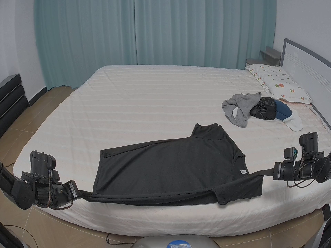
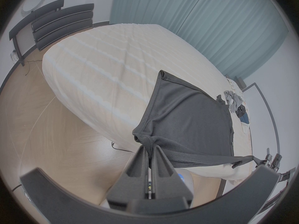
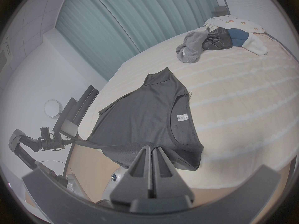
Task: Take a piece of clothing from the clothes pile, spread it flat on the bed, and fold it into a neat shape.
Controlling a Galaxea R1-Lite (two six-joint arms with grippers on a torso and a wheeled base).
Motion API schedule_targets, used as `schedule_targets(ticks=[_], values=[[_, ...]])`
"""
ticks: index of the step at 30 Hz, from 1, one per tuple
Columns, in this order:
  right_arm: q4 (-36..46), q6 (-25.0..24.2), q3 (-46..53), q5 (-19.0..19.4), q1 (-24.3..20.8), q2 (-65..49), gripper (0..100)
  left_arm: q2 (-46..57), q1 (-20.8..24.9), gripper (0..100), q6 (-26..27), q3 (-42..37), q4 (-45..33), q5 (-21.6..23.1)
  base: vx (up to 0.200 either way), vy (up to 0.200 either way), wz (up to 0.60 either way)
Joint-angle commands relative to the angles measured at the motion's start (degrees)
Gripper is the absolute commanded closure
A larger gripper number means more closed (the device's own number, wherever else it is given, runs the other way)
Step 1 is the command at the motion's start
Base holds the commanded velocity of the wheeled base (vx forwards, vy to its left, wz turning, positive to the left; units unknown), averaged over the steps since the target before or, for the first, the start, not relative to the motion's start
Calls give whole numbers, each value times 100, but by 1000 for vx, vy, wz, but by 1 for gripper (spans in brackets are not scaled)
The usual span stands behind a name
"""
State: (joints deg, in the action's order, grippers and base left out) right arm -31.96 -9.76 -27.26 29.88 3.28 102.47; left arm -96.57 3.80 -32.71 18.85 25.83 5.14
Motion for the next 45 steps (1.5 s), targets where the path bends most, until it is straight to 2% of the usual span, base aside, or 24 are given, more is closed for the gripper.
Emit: schedule_targets(ticks=[1, 5, 10, 20, 30, 37, 42, 43, 45], values=[[-3, 1, -52, 9, -3, 36, 100, 86, -20, 100, -34, 304, -280, 13, 0, 0, 0], [-3, 10, -78, 9, -12, 106, 100, -230, -46, 100, -69, 655, -491, 57, 0, 0, 0], [-3, 10, -333, 0, -12, 440, 100, -889, -46, 100, -429, 1253, -500, 48, 0, 0, 0], [-3, 10, -948, -8, -47, 1161, 100, -1891, -55, 100, -667, 1983, -465, 57, 0, 0, 0], [-3, 1, -1387, -8, -55, 1671, 100, -2436, -46, 100, -922, 2536, -465, 66, 0, 0, 0], [-231, -597, -1598, -8, -179, 1934, 100, -2656, -46, 100, -1001, 2677, -447, 74, 0, 0, 0], [-574, -641, -1607, -35, -231, 2277, 100, -2744, -46, 100, -1150, 2774, -447, 92, 0, 0, 0], [-601, -650, -1607, -52, -231, 2303, 0, -2762, -46, 0, -1194, 2800, -447, 101, 0, 0, 0], [-653, -720, -1598, -88, -249, 2356, 0, -2823, -46, 0, -1317, 2879, -447, 110, 0, 0, 0]])
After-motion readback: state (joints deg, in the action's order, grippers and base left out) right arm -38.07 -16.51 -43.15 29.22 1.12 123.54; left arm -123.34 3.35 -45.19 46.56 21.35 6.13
